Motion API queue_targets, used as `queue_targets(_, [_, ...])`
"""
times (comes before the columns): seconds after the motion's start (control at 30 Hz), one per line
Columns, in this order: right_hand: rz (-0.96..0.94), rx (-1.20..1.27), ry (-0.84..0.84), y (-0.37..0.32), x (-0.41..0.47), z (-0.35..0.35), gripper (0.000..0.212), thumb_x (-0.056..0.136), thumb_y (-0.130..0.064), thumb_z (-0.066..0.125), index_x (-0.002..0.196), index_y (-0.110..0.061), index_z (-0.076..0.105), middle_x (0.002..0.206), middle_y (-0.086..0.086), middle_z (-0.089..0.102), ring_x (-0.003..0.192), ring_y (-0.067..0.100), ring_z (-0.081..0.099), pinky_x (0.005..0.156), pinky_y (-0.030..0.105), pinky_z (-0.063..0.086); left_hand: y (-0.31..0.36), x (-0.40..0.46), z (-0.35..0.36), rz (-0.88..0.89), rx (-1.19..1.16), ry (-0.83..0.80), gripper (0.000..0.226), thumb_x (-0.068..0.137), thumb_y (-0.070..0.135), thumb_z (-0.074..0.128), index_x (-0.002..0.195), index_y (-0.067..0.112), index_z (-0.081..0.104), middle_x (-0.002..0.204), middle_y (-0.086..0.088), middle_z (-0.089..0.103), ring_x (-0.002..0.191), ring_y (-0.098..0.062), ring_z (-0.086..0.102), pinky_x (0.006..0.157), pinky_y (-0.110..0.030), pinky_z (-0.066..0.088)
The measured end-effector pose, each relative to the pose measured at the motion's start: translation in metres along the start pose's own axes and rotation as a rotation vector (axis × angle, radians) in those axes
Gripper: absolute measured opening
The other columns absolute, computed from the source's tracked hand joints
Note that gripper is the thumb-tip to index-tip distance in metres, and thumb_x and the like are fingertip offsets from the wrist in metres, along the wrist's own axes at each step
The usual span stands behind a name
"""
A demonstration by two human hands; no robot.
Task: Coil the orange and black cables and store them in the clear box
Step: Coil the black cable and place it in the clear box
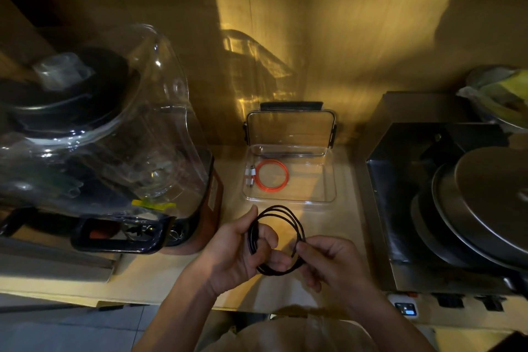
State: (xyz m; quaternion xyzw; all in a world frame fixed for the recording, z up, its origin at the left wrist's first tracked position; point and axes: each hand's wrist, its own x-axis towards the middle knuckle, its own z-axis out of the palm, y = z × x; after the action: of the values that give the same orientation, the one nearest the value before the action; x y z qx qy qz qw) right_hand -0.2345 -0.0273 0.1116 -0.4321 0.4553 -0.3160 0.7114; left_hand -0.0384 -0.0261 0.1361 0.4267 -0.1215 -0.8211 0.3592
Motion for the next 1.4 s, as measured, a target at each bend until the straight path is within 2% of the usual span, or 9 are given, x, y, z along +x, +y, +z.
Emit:
queue_targets(0.1, [0.031,-0.008,-0.061,-0.002,0.000,-0.002,0.026,0.080,-0.023,0.065,0.088,0.000,0.074,0.054,0.008,0.056,0.044,0.017,0.048,0.041,0.025,0.037,0.000,0.000,-0.003,-0.028,0.012,-0.051,0.071,0.099,0.047,0.025,0.068,-0.002,0.066,0.036,-0.009,0.042,0.062,-0.032,0.068,0.068,-0.038,0.059])
queue_targets(0.27, [0.044,-0.020,-0.123,-0.002,0.001,-0.003,0.027,0.082,-0.024,0.064,0.086,0.001,0.071,0.056,0.006,0.057,0.046,0.016,0.050,0.043,0.025,0.039,-0.004,0.007,-0.008,-0.052,0.006,-0.101,0.069,0.102,0.050,0.022,0.072,0.002,0.063,0.037,-0.003,0.035,0.054,-0.029,0.062,0.065,-0.035,0.052])
queue_targets(0.5, [0.023,-0.069,-0.042,-0.001,0.004,-0.005,0.026,0.087,-0.021,0.064,0.076,0.002,0.067,0.052,0.010,0.054,0.043,0.017,0.047,0.041,0.025,0.037,-0.010,0.011,0.005,-0.011,-0.175,0.021,0.061,0.096,0.056,0.032,0.078,0.007,0.062,0.044,0.001,0.027,0.037,-0.015,0.030,0.060,-0.034,0.044])
queue_targets(0.77, [0.047,0.005,0.100,-0.005,0.006,-0.005,0.020,0.093,-0.010,0.058,0.084,0.005,0.069,0.057,0.011,0.053,0.047,0.016,0.047,0.043,0.025,0.037,-0.025,0.015,0.010,0.172,-0.410,0.095,0.051,0.097,0.044,0.041,0.097,-0.002,0.065,0.064,-0.010,0.049,0.062,-0.026,0.054,0.086,-0.042,0.048])
queue_targets(0.87, [0.052,-0.026,0.109,-0.006,0.007,-0.004,0.022,0.093,-0.011,0.059,0.083,0.008,0.067,0.055,0.010,0.052,0.046,0.016,0.045,0.042,0.025,0.036,-0.030,0.019,0.013,0.227,-0.370,0.138,0.045,0.099,0.039,0.042,0.092,0.002,0.067,0.057,-0.005,0.038,0.054,-0.020,0.047,0.075,-0.039,0.055])
queue_targets(1.0, [0.060,-0.147,0.056,-0.010,0.010,-0.006,0.029,0.093,-0.013,0.060,0.075,0.010,0.061,0.052,0.010,0.049,0.045,0.016,0.040,0.043,0.026,0.033,-0.031,0.023,0.009,0.226,-0.204,0.194,0.049,0.098,0.049,0.039,0.090,0.008,0.065,0.060,0.000,0.019,0.048,-0.014,0.027,0.067,-0.035,0.045])
queue_targets(1.13, [0.038,-0.194,0.031,-0.012,0.016,-0.007,0.027,0.092,-0.017,0.062,0.080,0.007,0.065,0.052,0.009,0.050,0.047,0.016,0.041,0.044,0.023,0.034,-0.031,0.029,0.006,0.255,-0.151,0.218,0.045,0.095,0.051,0.040,0.082,0.012,0.059,0.062,0.001,0.014,0.044,-0.011,0.021,0.059,-0.030,0.042])
queue_targets(1.3, [0.076,0.078,0.035,-0.011,0.020,-0.002,0.024,0.079,-0.025,0.069,0.092,-0.005,0.074,0.058,0.008,0.054,0.052,0.015,0.048,0.051,0.026,0.040,-0.024,0.038,0.007,0.321,-0.342,0.198,0.043,0.097,0.048,0.039,0.073,0.015,0.050,0.055,0.004,0.019,0.040,-0.008,0.021,0.045,-0.023,0.038])
queue_targets(1.4, [0.094,0.215,0.007,-0.001,0.022,0.001,0.017,0.077,-0.013,0.077,0.093,-0.008,0.075,0.060,0.011,0.055,0.053,0.018,0.047,0.052,0.027,0.041,-0.020,0.043,0.007,0.323,-0.398,0.190,0.043,0.098,0.048,0.039,0.071,0.015,0.049,0.052,0.005,0.021,0.039,-0.008,0.021,0.043,-0.022,0.036])
